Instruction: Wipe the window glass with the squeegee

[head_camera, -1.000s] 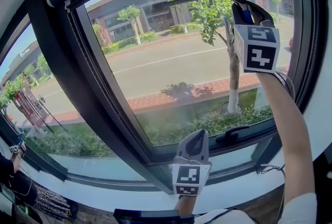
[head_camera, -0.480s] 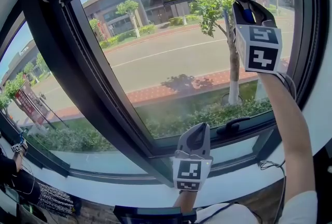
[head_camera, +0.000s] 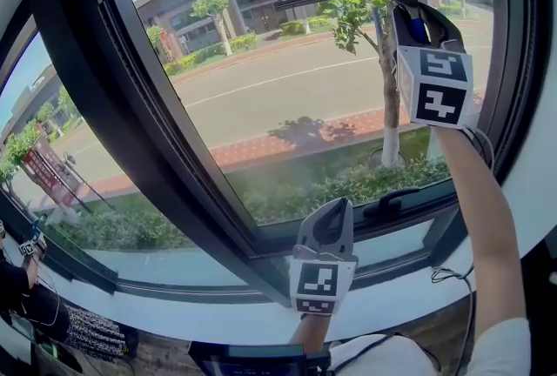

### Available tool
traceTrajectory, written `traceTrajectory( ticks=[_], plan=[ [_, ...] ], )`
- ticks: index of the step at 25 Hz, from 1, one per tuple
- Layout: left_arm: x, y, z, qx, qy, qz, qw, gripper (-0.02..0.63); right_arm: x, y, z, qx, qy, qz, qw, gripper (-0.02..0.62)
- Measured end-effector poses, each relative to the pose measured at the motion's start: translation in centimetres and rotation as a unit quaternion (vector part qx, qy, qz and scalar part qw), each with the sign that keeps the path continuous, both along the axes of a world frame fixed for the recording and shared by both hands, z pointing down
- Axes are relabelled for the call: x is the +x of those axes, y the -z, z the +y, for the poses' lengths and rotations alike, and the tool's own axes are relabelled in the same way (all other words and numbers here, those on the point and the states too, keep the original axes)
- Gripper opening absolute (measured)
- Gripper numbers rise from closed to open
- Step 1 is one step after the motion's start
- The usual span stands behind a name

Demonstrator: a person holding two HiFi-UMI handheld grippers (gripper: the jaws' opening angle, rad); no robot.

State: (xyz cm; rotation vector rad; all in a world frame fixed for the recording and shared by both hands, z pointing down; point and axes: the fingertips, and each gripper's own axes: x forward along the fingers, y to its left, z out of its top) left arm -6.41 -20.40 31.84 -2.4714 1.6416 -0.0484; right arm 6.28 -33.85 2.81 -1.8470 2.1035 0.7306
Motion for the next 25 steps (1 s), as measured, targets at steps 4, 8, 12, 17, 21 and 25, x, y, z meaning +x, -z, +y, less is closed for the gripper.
traceTrajectory(
  ticks=[4, 8, 12, 17, 21, 25],
  plan=[
    [-0.1, -0.3, 0.0, -0.005, -0.002, 0.002, 1.0000, 0.002, -0.1, -0.9, 0.0, -0.005, -0.003, 0.004, 1.000, 0.149],
    [-0.2, -0.5, 0.0, -0.006, -0.002, 0.003, 1.0000, 0.002, -0.1, -1.7, 0.1, -0.009, -0.002, 0.003, 1.000, 0.149],
    [-0.3, -0.7, 0.0, -0.009, -0.002, 0.006, 0.9999, 0.002, -0.1, -2.7, 0.1, -0.013, -0.002, 0.002, 1.000, 0.149],
    [-0.3, -0.9, -0.1, -0.011, -0.006, 0.007, 0.9999, 0.002, -0.1, -4.1, 0.1, -0.014, -0.005, 0.006, 1.000, 0.149],
    [-0.5, -1.2, -0.2, -0.014, -0.006, 0.007, 0.9999, 0.002, -0.1, -5.1, 0.1, -0.018, -0.005, 0.005, 1.000, 0.149],
    [-0.5, -1.4, -0.4, -0.016, -0.006, 0.007, 0.9998, 0.002, -0.3, -6.4, 0.1, -0.026, -0.003, 0.007, 1.000, 0.149]
  ],
)
